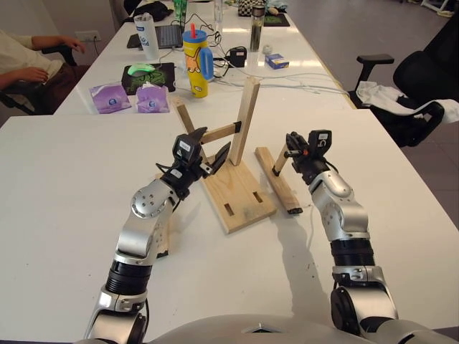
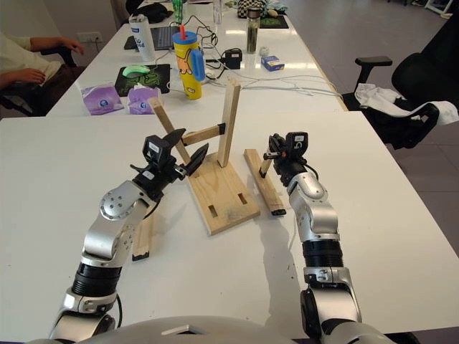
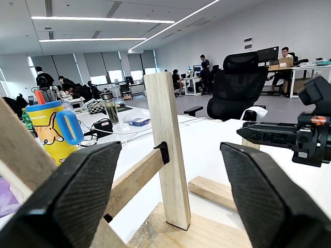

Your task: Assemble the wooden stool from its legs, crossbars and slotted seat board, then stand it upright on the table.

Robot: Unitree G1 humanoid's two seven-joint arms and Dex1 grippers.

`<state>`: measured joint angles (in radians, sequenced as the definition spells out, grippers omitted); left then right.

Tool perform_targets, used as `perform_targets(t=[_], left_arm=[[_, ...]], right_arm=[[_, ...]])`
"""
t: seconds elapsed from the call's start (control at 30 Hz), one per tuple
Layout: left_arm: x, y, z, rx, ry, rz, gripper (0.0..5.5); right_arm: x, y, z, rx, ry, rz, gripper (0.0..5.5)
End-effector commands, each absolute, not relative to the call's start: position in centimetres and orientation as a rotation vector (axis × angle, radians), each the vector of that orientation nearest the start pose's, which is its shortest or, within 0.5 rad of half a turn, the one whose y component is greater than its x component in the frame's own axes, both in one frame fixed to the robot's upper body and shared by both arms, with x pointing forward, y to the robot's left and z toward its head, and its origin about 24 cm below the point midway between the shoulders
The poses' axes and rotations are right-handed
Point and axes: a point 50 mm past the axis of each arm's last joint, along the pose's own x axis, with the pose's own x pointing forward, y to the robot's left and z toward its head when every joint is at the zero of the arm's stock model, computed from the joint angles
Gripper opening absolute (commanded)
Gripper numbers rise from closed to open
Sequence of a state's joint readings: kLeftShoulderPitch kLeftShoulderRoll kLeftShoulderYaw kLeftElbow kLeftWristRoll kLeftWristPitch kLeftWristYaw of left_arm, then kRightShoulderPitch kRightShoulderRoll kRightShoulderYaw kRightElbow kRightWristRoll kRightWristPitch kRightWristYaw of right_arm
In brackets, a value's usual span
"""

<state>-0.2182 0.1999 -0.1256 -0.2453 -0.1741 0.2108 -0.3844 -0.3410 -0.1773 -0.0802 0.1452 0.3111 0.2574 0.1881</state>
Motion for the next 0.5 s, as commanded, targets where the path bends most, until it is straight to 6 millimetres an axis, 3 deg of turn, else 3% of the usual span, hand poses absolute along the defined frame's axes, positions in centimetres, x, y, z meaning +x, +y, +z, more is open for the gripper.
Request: perform_targets(t=[0.03, 0.2, 0.5], left_arm=[[27.0, 11.1, 12.6, 0.086, -0.19, -0.602, 3.54], [27.1, 11.1, 12.5, 0.085, -0.188, -0.597, 3.54], [27.3, 11.4, 12.6, 0.092, -0.195, -0.58, 3.54]], right_arm=[[28.3, -17.4, 1.7, 0.091, 0.312, 0.141, 0.46], [27.6, -15.9, 0.9, -0.013, 0.311, 0.23, 0.46], [28.5, -16.6, 2.6, -0.009, 0.22, 0.225, 0.46]])
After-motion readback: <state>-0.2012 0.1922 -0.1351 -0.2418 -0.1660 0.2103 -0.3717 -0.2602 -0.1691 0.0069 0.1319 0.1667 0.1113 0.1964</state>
